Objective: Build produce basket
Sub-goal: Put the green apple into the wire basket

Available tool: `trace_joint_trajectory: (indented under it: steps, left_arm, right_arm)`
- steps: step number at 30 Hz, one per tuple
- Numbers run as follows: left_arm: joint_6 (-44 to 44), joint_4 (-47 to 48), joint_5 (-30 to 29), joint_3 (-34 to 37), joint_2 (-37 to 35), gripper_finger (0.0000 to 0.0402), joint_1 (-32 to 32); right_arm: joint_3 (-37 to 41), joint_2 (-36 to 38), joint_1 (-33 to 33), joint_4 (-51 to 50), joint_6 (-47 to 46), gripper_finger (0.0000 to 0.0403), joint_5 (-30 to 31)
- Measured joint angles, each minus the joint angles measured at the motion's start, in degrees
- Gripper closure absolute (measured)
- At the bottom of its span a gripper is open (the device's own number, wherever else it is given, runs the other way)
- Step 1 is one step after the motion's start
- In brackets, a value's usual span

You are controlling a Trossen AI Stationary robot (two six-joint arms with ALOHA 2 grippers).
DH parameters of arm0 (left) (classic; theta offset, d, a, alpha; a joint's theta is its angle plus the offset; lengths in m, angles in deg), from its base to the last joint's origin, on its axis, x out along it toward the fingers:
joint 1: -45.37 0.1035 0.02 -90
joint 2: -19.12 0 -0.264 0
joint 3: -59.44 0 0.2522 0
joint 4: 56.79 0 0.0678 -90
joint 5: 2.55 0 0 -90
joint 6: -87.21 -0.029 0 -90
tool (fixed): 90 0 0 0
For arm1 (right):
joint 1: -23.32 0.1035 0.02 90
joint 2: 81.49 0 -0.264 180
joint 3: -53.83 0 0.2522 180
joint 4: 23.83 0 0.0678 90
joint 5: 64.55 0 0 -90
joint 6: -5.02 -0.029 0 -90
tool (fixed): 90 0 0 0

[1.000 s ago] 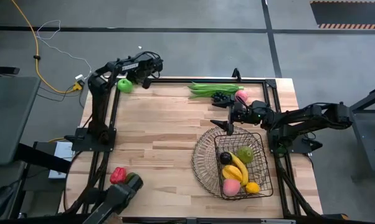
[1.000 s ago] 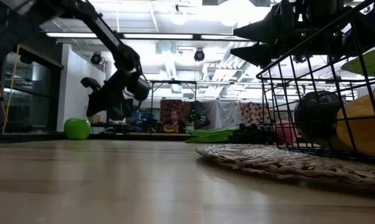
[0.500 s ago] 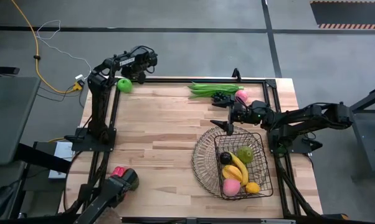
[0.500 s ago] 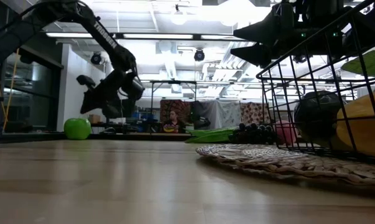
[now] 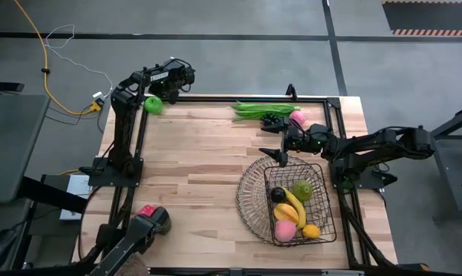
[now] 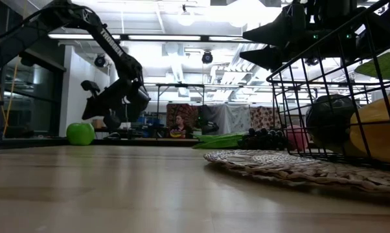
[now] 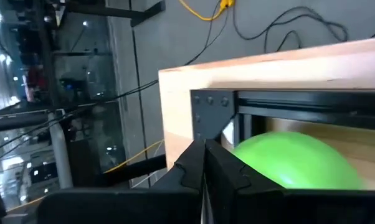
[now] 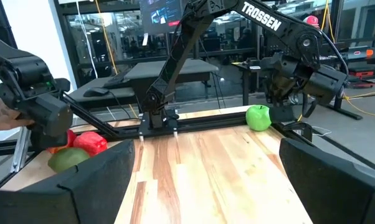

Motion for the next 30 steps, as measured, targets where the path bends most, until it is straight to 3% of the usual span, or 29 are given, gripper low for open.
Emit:
trace_joint_trajectory:
  steps: [25,30]
  left_arm:
    - [0.27,2.94,9.74,4.67,-0.15,0.0401,-5.89]
    - [-2.59,1.97,17.49,4.87,-0.14,0.0401,-10.54]
  right_arm:
    - [0.02,0.00,0.00,0.00,0.46,0.0015,0.00]
    - [0.02,0.00,0.00,0.14,0.46,0.0015,0.01]
